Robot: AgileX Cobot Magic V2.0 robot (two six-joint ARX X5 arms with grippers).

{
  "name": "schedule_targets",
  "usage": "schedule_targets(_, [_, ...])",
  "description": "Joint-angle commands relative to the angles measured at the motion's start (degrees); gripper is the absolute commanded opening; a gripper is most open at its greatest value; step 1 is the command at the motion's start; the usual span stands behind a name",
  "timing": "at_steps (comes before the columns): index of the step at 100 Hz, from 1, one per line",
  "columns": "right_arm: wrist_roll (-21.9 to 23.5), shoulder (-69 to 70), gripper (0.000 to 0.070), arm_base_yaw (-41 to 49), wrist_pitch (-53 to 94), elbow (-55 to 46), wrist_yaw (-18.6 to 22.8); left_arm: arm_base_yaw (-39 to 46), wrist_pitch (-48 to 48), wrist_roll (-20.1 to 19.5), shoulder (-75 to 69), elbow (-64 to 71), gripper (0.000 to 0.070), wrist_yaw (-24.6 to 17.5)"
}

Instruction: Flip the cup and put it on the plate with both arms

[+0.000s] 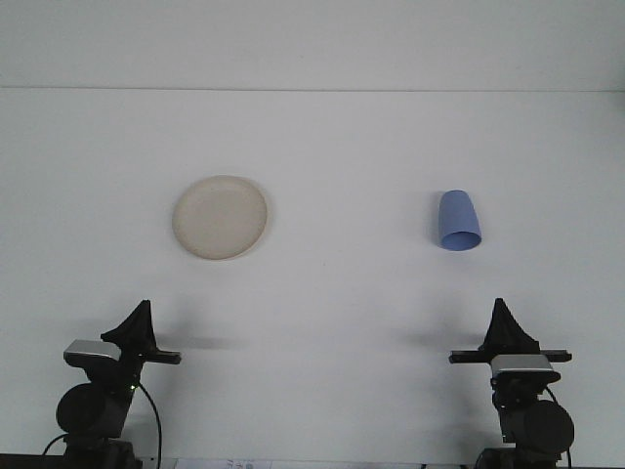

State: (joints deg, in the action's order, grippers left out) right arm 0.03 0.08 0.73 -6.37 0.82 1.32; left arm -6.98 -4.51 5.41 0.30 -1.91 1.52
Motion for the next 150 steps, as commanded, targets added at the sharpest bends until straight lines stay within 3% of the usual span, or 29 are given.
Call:
schedule_targets(1, [0.17, -0.02, 0.0000, 0.02, -0.48, -0.09, -0.02, 0.00, -0.74, -0.20, -0.11, 1.09, 0.0012, -0.20])
schedule_targets(36, [1.40, -0.02, 0.0000, 0.07, -5.62, -0.07, 0.15, 0.00, -0.74, -0.20, -0.11, 1.09, 0.0012, -0.20])
schedule_targets(46, [1.51, 0.04, 0.0000, 0.07, -7.10, 1.07, -3.02, 0.00, -0.74, -0.20, -0.11, 1.09, 0.0012, -0.20])
schedule_targets(59, [1.49, 1.53, 0.0000, 0.07, 3.19, 7.39, -5.44, 0.00, -0.74, -0.20, -0.11, 1.09, 0.0012, -0.20])
schedule_targets(84, [1.46, 15.76, 0.0005, 0.07, 15.76, 22.58, -4.33, 0.00, -0.74, -0.20, -0.11, 1.09, 0.0012, -0.20])
schedule_targets(87, [1.42, 17.99, 0.0020, 0.07, 16.44, 24.17, -4.33, 0.00, -0.74, -0.20, -0.11, 1.09, 0.0012, -0.20])
schedule_targets(92, [1.44, 21.16, 0.0124, 0.07, 16.92, 26.18, -4.35, 0.00, -0.76, -0.20, -0.11, 1.09, 0.0012, -0.20])
schedule_targets(96, [1.44, 23.58, 0.0277, 0.07, 16.81, 27.47, -4.35, 0.00, -0.74, -0.20, -0.11, 1.09, 0.0012, -0.20])
schedule_targets(100, [1.46, 25.99, 0.0487, 0.07, 16.39, 28.57, -4.42, 0.00, -0.76, -0.20, -0.11, 1.09, 0.0012, -0.20])
schedule_targets(107, [1.46, 28.83, 0.0675, 0.04, 13.77, 29.03, -4.44, 0.00, -0.74, -0.20, -0.11, 1.09, 0.0012, -0.20])
schedule_targets(132, [1.42, 38.53, 0.0692, -0.07, 10.19, 28.98, -9.29, 0.00, -0.74, -0.20, -0.11, 1.09, 0.0012, -0.20])
schedule_targets(150, [1.25, 48.98, 0.0692, -1.62, 2.86, 27.30, -7.74, 0.00, -0.74, -0.20, -0.11, 1.09, 0.0012, -0.20])
